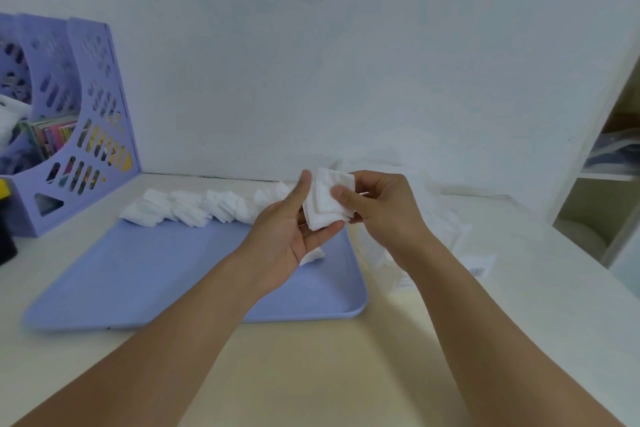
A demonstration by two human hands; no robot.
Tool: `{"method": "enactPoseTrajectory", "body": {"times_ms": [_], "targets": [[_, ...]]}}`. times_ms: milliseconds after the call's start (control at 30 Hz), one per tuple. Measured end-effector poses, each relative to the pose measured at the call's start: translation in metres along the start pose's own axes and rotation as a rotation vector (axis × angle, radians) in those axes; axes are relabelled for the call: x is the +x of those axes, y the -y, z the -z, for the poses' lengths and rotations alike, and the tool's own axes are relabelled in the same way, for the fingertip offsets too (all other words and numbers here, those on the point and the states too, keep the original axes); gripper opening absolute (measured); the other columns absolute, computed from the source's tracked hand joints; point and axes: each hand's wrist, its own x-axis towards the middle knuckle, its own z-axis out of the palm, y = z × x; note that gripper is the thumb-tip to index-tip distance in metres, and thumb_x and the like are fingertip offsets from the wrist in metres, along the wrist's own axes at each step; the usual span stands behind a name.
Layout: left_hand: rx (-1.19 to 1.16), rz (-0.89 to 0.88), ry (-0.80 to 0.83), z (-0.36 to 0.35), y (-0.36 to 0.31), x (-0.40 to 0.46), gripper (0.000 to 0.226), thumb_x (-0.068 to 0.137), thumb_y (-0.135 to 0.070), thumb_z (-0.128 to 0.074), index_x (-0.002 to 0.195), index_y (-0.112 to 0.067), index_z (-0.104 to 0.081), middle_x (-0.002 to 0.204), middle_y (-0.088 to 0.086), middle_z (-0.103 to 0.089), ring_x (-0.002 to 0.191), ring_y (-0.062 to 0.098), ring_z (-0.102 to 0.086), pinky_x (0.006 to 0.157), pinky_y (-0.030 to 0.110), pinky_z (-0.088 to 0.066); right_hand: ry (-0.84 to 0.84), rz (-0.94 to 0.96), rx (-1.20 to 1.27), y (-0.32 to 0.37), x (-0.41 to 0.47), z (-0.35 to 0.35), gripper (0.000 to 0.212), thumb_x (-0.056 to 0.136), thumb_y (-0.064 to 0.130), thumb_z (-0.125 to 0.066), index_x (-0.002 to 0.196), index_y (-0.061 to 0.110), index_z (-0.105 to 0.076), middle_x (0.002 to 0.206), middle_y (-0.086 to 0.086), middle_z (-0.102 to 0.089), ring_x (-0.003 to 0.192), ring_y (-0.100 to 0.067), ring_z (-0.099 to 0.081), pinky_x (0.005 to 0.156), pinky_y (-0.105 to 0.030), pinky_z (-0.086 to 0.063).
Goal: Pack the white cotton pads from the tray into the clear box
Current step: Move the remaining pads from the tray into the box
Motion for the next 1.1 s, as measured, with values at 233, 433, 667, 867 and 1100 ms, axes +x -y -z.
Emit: {"method": "enactPoseTrajectory", "body": {"times_ms": [233,433,667,867,1100], "targets": [[0.009,-0.008,-0.053,0.005,0.004,0.005,0.03,0.103,-0.012,-0.052,0.126,0.005,-0.062,0.118,0.019,-0.072,0.11,0.029,-0.071,0.08,0.032,-0.063,-0.055,-0.003,0.075,0.0,-0.001,0.001,0.012,0.092,0.01,-0.073,0.098,0.001,-0.078,0.093,-0.02,-0.076,0.089,-0.034,-0.074,0.079,-0.048,-0.063],[0.089,-0.024,-0.152,0.007,0.007,0.007,0.027,0.105,-0.011,-0.05,0.126,-0.001,-0.062,0.117,0.016,-0.073,0.099,0.027,-0.075,0.082,0.035,-0.063,0.044,-0.13,0.258,0.018,-0.003,0.017,0.021,0.093,0.015,-0.073,0.073,0.008,-0.069,0.068,0.001,-0.063,0.061,-0.009,-0.058,0.059,-0.02,-0.047],[0.045,0.013,-0.02,-0.001,0.01,0.003,0.032,0.105,-0.005,-0.04,0.126,0.002,-0.063,0.118,0.018,-0.072,0.11,0.031,-0.071,0.086,0.037,-0.061,0.078,-0.091,-0.045,0.013,-0.007,0.002,0.012,0.081,0.004,-0.083,0.077,0.01,-0.073,0.066,-0.001,-0.069,0.049,-0.003,-0.061,0.045,-0.012,-0.041],[0.171,-0.032,-0.056,-0.002,0.015,0.009,0.043,0.107,-0.036,-0.041,0.124,-0.003,-0.062,0.118,0.019,-0.072,0.102,0.029,-0.074,0.079,0.038,-0.063,0.009,0.019,-0.306,0.004,-0.006,-0.005,0.014,0.08,0.015,-0.085,0.076,0.012,-0.073,0.072,-0.002,-0.074,0.066,-0.019,-0.071,0.063,-0.034,-0.058],[0.373,-0.159,0.027,-0.005,0.009,0.005,0.035,0.11,-0.03,-0.035,0.135,-0.018,-0.056,0.126,0.0,-0.07,0.115,0.011,-0.067,0.083,0.03,-0.058,0.132,-0.02,-0.13,0.015,-0.016,-0.032,0.059,0.107,0.048,-0.037,0.16,0.03,-0.019,0.162,0.002,-0.029,0.149,-0.015,-0.031,0.123,-0.042,-0.029]]}}
